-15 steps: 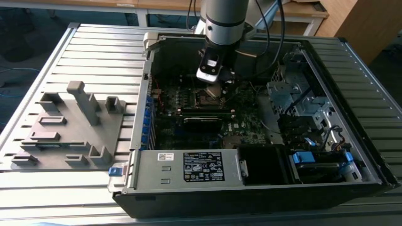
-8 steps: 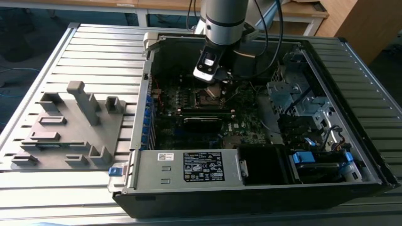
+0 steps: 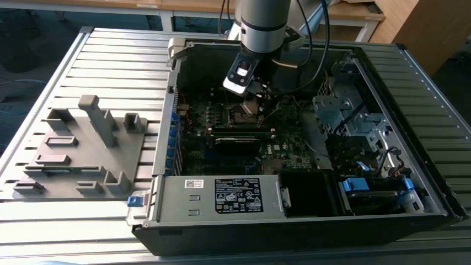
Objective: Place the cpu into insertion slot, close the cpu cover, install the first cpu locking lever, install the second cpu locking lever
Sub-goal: 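Place the cpu into insertion slot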
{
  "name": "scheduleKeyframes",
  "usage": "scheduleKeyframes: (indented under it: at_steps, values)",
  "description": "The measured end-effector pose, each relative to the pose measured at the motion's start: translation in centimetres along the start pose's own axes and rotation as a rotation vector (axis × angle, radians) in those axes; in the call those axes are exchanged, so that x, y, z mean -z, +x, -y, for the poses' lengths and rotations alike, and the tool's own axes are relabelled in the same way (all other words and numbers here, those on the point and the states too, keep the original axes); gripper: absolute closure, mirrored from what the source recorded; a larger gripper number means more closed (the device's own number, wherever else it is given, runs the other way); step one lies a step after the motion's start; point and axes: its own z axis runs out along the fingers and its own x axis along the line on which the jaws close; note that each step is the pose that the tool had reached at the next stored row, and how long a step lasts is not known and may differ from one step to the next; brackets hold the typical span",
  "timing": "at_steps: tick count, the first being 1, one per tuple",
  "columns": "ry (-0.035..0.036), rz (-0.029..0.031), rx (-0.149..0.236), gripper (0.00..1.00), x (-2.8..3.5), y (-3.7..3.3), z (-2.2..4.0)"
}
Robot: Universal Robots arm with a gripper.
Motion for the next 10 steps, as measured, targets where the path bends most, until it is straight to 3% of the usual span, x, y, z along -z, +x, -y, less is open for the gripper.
scheduleKeyframes:
  at_steps: [6,10]
  values:
    - [0.0000,0.0002,-0.002,0.46,0.00,0.00,0.00]
    - [-0.0003,0.0025,-0.028,0.46,0.00,0.00,0.00]
